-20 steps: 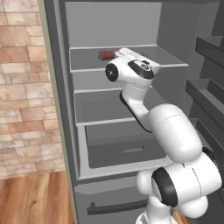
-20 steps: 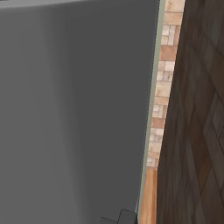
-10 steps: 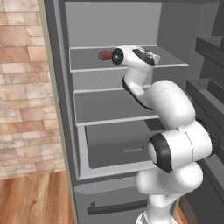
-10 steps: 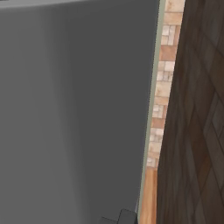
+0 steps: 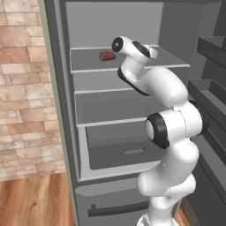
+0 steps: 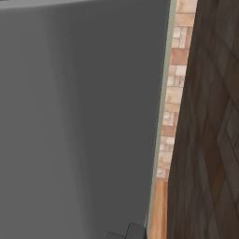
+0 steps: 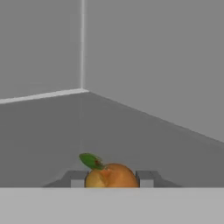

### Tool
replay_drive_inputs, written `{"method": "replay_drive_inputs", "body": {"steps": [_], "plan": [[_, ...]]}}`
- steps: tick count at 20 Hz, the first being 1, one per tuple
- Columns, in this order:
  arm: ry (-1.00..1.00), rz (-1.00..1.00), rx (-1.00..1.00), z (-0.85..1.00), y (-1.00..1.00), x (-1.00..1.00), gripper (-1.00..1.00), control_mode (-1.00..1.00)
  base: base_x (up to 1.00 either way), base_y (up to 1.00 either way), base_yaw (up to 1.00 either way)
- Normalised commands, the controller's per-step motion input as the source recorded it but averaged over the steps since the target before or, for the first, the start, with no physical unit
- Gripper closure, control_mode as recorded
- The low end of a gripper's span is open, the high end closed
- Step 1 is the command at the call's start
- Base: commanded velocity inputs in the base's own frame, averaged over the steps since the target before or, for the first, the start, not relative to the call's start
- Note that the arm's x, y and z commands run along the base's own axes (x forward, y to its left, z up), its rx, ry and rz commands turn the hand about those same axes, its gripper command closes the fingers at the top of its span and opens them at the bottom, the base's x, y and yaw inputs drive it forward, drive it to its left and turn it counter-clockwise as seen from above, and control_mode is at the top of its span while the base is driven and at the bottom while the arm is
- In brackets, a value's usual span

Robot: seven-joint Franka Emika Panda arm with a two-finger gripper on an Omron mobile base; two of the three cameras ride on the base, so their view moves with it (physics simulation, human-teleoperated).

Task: Move the pork loin and apricot from the second highest shelf to the top shelf to make space. Then, place the pitcher from the counter on the cleared second highest shelf.

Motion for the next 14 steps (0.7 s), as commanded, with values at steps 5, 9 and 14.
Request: {"method": "replay_drive_inputs", "body": {"steps": [5, 9, 14], "plan": [[0.14, 0.0, 0.0, -0.41, 0.0, 0.58, 1.0, -1.0, 0.0, 0.0, 0.0], [0.03, 0.0, 0.0, -0.5, 0.0, 0.49, -1.0, -1.0, 0.0, 0.0, 0.0], [0.0, 0.0, 0.0, -0.37, 0.0, 0.36, -1.0, -1.0, 0.0, 0.0, 0.0]]}}
